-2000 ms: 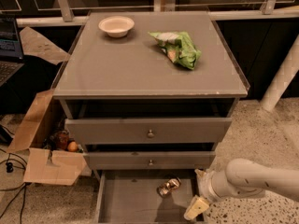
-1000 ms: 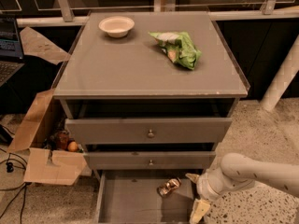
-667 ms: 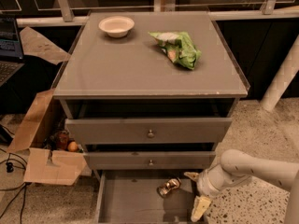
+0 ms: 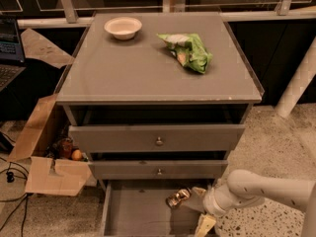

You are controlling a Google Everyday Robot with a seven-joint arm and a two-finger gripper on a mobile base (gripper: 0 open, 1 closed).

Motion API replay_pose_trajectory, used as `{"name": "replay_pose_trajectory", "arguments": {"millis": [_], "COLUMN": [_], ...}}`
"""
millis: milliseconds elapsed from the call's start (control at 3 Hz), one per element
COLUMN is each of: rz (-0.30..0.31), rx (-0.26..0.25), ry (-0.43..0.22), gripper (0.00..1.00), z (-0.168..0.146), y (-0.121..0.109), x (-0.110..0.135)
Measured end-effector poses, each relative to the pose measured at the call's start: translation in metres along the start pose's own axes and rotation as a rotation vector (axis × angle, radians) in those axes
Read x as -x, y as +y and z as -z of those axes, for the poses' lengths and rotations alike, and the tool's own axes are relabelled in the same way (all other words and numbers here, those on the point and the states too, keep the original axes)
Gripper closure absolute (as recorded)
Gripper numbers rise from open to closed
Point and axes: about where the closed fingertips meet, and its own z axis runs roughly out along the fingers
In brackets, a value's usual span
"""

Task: Pick orange can from bottom drawer and place on counter

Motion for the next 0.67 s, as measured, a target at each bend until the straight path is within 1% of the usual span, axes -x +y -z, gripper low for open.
{"name": "replay_pose_trajectory", "arguments": {"millis": [333,667], "rz": [0.017,0.017], "rx": [-0.035,-0.035], "ry": [0.026,0.026], "gripper": [0.0,0.0], "z": [-0.0243,-0.0243], "y": [-0.0204,-0.0204], "x": [-0.0117,-0.0117]}}
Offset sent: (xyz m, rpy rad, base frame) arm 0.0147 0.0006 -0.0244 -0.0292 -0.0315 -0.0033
